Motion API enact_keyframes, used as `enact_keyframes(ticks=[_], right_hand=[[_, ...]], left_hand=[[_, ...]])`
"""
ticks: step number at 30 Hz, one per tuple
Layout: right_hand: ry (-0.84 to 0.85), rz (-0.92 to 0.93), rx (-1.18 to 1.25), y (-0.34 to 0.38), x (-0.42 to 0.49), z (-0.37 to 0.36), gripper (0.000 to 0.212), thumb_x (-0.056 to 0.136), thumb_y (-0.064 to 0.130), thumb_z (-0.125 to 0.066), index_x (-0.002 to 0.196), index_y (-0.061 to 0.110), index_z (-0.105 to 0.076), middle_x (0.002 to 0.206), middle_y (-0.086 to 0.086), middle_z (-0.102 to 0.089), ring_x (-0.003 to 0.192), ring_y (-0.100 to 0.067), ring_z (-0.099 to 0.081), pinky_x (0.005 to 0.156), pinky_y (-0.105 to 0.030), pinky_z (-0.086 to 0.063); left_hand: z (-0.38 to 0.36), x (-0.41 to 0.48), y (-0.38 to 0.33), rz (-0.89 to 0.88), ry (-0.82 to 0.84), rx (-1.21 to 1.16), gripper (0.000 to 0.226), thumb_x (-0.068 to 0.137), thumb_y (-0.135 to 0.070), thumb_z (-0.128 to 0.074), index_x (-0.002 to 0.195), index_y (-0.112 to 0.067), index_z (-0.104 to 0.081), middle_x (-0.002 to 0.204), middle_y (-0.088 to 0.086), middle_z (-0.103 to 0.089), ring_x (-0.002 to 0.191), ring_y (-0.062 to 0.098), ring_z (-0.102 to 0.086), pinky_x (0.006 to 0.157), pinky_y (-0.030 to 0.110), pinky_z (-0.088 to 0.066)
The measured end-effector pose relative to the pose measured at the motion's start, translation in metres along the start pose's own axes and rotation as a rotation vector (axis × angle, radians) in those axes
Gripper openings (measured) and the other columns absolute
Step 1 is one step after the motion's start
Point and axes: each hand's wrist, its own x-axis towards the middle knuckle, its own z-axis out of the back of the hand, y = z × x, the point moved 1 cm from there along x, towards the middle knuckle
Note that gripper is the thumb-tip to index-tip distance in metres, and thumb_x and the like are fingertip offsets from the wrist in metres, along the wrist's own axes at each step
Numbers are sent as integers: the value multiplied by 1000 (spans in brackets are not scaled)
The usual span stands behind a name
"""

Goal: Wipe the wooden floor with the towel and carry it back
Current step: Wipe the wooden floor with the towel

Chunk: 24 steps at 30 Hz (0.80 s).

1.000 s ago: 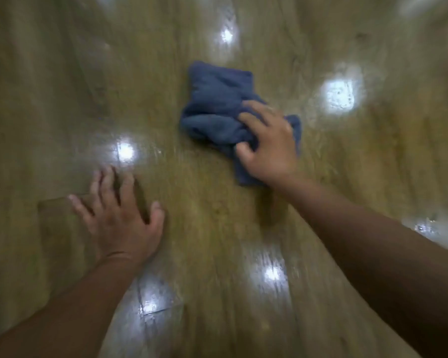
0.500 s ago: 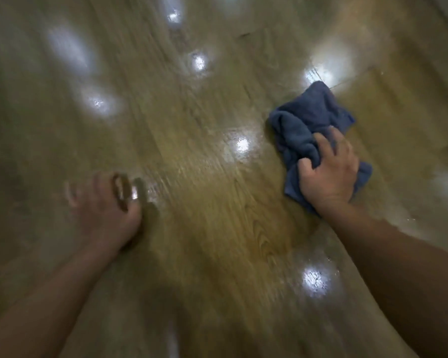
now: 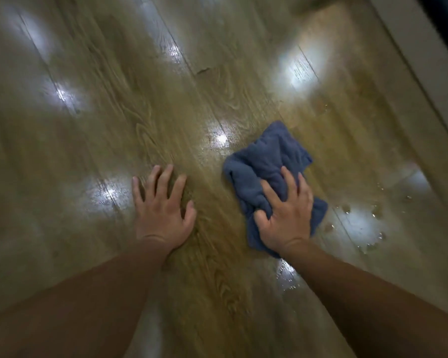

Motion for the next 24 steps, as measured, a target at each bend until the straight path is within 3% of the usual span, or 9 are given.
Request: enact_keyframes(ticks=[3, 11, 13, 17, 19, 22, 24], right_hand=[[188, 308, -27, -28, 29, 8, 63, 78, 45, -48, 139, 33, -56, 160, -14, -33, 147, -48, -21, 116, -66, -18], [352, 653, -145, -68, 94, 20, 68, 82, 45, -44, 147, 23, -48, 162, -17, -27, 149, -47, -20, 121, -61, -14], [296, 514, -92, -74, 94, 21, 66, 85, 43, -42, 146, 19, -49, 162, -17, -28, 150, -43, -20, 121, -60, -16], [71, -123, 37, -70, 36, 21, 63, 90, 39, -39, 149, 20, -47, 165, -11, -24, 152, -36, -17, 122, -57, -18], [97, -120, 38, -78, -9, 31, 60, 92, 37, -40, 150, 22, -44, 167, -7, -19, 154, -32, -10, 124, -55, -14], [284, 206, -22, -117, -32, 52, 59, 90, 35, -42, 148, 26, -43, 166, -4, -19, 156, -25, -8, 123, -53, -16], [257, 139, -42, -146, 8, 62, 62, 88, 36, -39, 148, 24, -44, 163, -6, -25, 154, -26, -14, 120, -54, -21]], left_hand=[[0, -1, 2, -12, -22, -28, 62, 86, -47, -41, 137, -14, -52, 151, 14, -42, 145, 36, -29, 117, 66, -12], [0, 1, 2, -10, -44, -67, 64, 86, -48, -39, 138, -14, -54, 150, 14, -44, 144, 36, -30, 117, 66, -11], [-1, -2, 3, -6, -54, -69, 64, 85, -48, -39, 138, -15, -54, 150, 14, -44, 144, 36, -30, 118, 66, -11], [-2, 0, 4, -15, -55, -76, 64, 85, -47, -40, 138, -14, -54, 150, 13, -44, 145, 35, -29, 118, 66, -11], [0, 2, 3, -7, -50, -78, 64, 85, -47, -40, 138, -14, -54, 150, 13, -45, 144, 34, -29, 117, 67, -12], [0, 2, 1, 4, -41, -55, 66, 84, -48, -39, 137, -14, -56, 150, 13, -45, 144, 35, -31, 116, 68, -15], [-2, 2, 2, 0, -41, -54, 66, 83, -47, -39, 137, -14, -57, 149, 14, -46, 143, 36, -32, 115, 69, -16]])
